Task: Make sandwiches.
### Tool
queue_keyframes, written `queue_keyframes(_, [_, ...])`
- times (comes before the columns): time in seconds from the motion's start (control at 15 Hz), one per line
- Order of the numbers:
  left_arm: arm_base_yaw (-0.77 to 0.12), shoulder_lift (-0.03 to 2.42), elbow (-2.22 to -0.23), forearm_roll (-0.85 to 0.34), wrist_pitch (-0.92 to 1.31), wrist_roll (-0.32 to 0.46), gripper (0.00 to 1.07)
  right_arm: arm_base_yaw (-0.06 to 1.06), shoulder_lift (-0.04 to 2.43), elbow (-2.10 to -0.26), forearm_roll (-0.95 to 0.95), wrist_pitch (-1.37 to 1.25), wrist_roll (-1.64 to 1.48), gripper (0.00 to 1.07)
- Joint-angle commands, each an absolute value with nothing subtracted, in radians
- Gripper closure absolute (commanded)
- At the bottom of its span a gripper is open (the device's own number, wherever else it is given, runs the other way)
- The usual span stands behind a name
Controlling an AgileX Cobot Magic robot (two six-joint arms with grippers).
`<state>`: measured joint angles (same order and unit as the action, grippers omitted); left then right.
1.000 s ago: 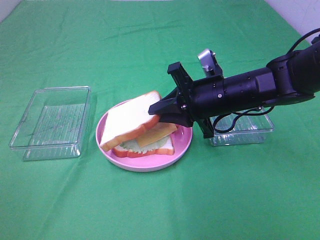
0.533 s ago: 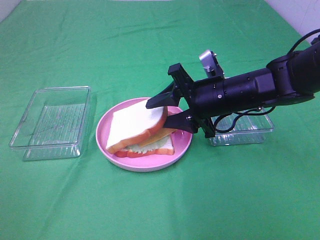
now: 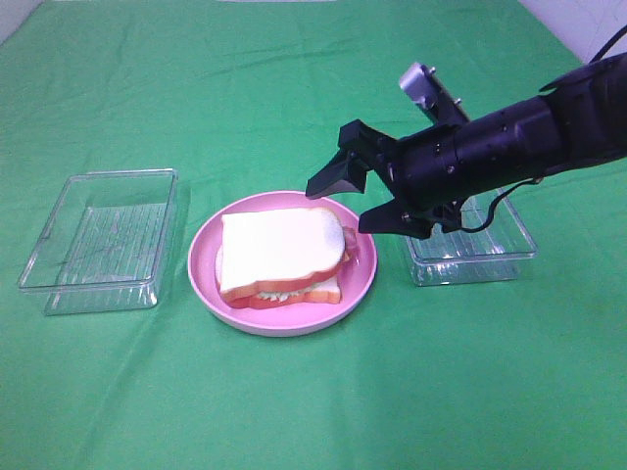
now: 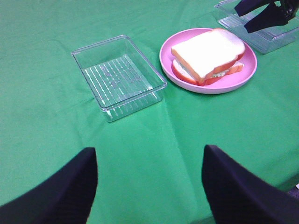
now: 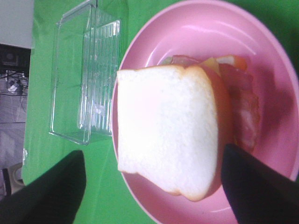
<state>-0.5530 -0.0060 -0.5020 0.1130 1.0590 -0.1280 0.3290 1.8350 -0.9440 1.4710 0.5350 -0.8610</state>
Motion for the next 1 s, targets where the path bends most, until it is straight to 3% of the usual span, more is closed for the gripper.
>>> queue_keyframes(0.07, [-0.556, -0.014, -0.501, 0.109, 1.051, -0.125, 0.44, 0.327, 1.775, -0.952, 1.452, 0.547, -0.852, 0.32])
queue_keyframes(0.33, [-0.556, -0.014, -0.501, 0.109, 1.051, -0.125, 0.44, 0.327, 1.766, -0.952, 1.420, 0.635, -0.854, 0.32])
queue_keyframes(0.53, [-0.556, -0.014, -0.501, 0.109, 1.051, -0.125, 0.44, 0.327, 1.689, -0.952, 1.202, 0.786, -0.778, 0.32])
queue_keyframes(0.8, [-0.556, -0.014, -0.501, 0.109, 1.051, -0.125, 0.44, 0.327, 1.493, -0.952, 0.823, 0.844, -0.495, 0.32])
queue_keyframes(0.87, [-0.556, -0.014, -0.501, 0.109, 1.051, -0.125, 0.44, 0.327, 1.423, -0.952, 0.695, 0.845, -0.381, 0.32])
queue_keyframes(0.93, [-0.556, -0.014, -0.501, 0.109, 1.051, -0.125, 0.44, 0.327, 1.259, -0.950, 0.435, 0.880, -0.167, 0.32])
queue_keyframes(1.0, [-0.556, -0.014, -0.501, 0.109, 1.051, -0.125, 0.44, 0.327, 1.179, -0.950, 0.329, 0.915, -0.091, 0.32])
